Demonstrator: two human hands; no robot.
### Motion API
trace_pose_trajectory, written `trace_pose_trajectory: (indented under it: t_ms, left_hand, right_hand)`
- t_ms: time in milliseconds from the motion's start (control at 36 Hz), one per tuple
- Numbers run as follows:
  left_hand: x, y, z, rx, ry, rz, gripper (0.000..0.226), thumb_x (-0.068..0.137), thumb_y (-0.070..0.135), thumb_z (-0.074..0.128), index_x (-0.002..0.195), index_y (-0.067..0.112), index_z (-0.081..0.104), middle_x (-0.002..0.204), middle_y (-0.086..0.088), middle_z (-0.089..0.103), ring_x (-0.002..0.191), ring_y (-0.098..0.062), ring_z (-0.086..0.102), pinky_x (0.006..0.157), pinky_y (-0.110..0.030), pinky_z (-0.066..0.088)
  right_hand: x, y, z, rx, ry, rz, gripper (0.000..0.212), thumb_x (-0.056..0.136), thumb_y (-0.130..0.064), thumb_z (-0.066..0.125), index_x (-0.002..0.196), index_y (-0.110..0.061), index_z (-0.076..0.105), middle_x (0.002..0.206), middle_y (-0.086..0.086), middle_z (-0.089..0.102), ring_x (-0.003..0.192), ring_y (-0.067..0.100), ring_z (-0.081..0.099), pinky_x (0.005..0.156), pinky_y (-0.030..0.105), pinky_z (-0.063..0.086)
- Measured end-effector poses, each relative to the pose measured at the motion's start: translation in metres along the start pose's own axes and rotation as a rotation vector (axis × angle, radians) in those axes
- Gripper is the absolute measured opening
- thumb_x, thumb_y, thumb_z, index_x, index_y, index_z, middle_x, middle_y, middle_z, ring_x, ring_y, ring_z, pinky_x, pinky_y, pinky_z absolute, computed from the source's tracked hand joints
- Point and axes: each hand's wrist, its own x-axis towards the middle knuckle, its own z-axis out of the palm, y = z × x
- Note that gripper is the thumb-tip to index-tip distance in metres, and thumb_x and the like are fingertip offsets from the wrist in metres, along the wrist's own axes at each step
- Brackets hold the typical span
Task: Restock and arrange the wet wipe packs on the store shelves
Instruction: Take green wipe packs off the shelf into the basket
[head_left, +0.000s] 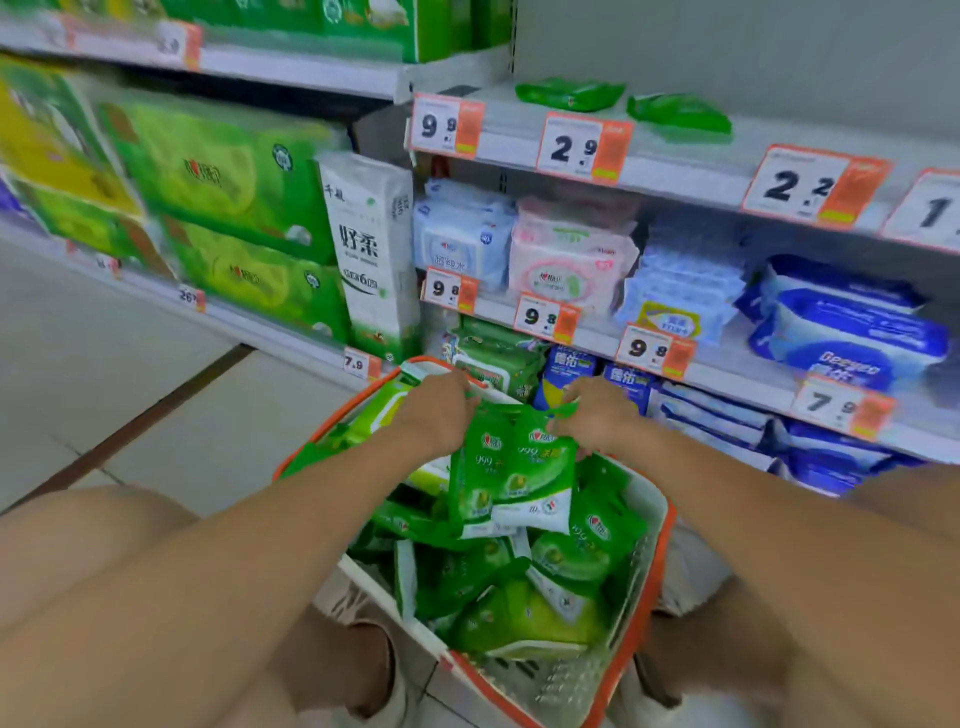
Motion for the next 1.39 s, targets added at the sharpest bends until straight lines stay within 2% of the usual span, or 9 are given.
trace_pose_trajectory:
  t_ms: [111, 306, 417, 528, 667, 778, 972, 1278, 1389]
  left_hand:
    - [-0.005, 0.004, 0.011, 0.082, -0.048, 0.087, 0.036, 0.103, 0.040, 0.043, 0.116, 0.009, 0.056, 0.105, -0.011, 0.063, 0.094, -0.031, 0.061, 0.067, -0.035, 0.041]
    - [-0.009, 0.021, 0.025, 0.348, -0.117, 0.341, 0.048, 0.095, 0.051, 0.052, 0.138, 0.027, 0.050, 0.134, -0.004, 0.047, 0.127, -0.029, 0.042, 0.102, -0.046, 0.041]
    - [0.017, 0.035, -0.019, 0.049, 0.165, 0.393, 0.038, 0.092, 0.039, 0.063, 0.125, 0.020, 0.061, 0.122, -0.005, 0.059, 0.114, -0.026, 0.056, 0.095, -0.039, 0.047]
    - [0.049, 0.065, -0.116, -0.158, 0.521, 0.472, 0.017, 0.091, 0.030, 0.066, 0.103, 0.018, 0.068, 0.098, 0.001, 0.069, 0.092, -0.014, 0.063, 0.081, -0.029, 0.049]
    - [0.101, 0.115, -0.211, -0.170, 0.683, 0.534, 0.017, 0.090, 0.025, 0.069, 0.102, 0.014, 0.067, 0.093, 0.000, 0.069, 0.087, -0.015, 0.063, 0.080, -0.029, 0.051]
    - [0.152, 0.140, -0.237, -0.061, 0.518, 0.438, 0.038, 0.089, 0.032, 0.071, 0.119, 0.011, 0.062, 0.112, -0.008, 0.065, 0.105, -0.026, 0.061, 0.090, -0.035, 0.049]
    - [0.251, 0.153, -0.248, 0.066, 0.244, 0.203, 0.087, 0.083, 0.052, 0.071, 0.153, 0.017, 0.032, 0.158, -0.004, 0.032, 0.142, -0.026, 0.035, 0.113, -0.031, 0.031]
    - [0.366, 0.174, -0.231, 0.551, -0.017, 0.206, 0.099, 0.088, 0.008, 0.059, 0.155, 0.037, -0.008, 0.166, 0.001, -0.002, 0.151, -0.035, 0.002, 0.121, -0.050, 0.016]
    - [0.364, 0.192, -0.229, 0.522, -0.066, 0.178, 0.093, 0.089, 0.004, 0.053, 0.157, 0.033, -0.002, 0.162, -0.009, 0.019, 0.143, -0.030, 0.031, 0.101, -0.030, 0.040]
  right_hand:
    - [-0.014, 0.012, 0.012, -0.116, -0.201, -0.032, 0.078, 0.086, -0.024, 0.077, 0.150, -0.011, 0.035, 0.152, 0.011, 0.041, 0.131, 0.030, 0.048, 0.106, 0.034, 0.043]
    - [-0.026, 0.013, 0.022, -0.207, -0.260, -0.114, 0.067, 0.085, -0.019, 0.076, 0.144, -0.011, 0.046, 0.141, 0.009, 0.055, 0.120, 0.026, 0.058, 0.098, 0.034, 0.049]
    - [-0.017, -0.010, -0.042, -0.167, 0.110, -0.200, 0.033, 0.084, -0.012, 0.069, 0.114, 0.002, 0.067, 0.118, 0.021, 0.067, 0.106, 0.034, 0.064, 0.092, 0.043, 0.053]
    - [-0.026, -0.058, -0.143, 0.069, 0.568, -0.449, 0.001, 0.083, -0.019, 0.072, 0.084, -0.019, 0.072, 0.079, -0.005, 0.072, 0.072, 0.009, 0.066, 0.073, 0.027, 0.054]
    - [0.004, -0.087, -0.246, -0.055, 0.904, -0.635, 0.011, 0.078, -0.020, 0.073, 0.089, -0.019, 0.071, 0.090, 0.000, 0.072, 0.088, 0.021, 0.065, 0.081, 0.031, 0.048]
    - [0.054, -0.082, -0.300, -0.294, 0.714, -0.350, 0.054, 0.075, -0.033, 0.081, 0.123, -0.016, 0.062, 0.121, 0.018, 0.061, 0.117, 0.035, 0.056, 0.098, 0.035, 0.044]
    - [0.130, -0.073, -0.318, -0.313, 0.338, -0.065, 0.104, 0.066, -0.069, 0.076, 0.147, -0.017, 0.037, 0.148, 0.008, 0.048, 0.131, 0.028, 0.049, 0.108, 0.032, 0.041]
    - [0.182, -0.049, -0.348, -0.169, 0.152, -0.175, 0.111, 0.069, -0.018, 0.080, 0.157, -0.021, 0.012, 0.131, 0.003, 0.053, 0.115, 0.023, 0.057, 0.101, 0.037, 0.050]
    - [0.183, -0.037, -0.357, -0.114, 0.116, -0.175, 0.101, 0.067, -0.006, 0.080, 0.153, -0.019, 0.029, 0.134, -0.002, 0.049, 0.118, 0.020, 0.053, 0.089, 0.027, 0.047]
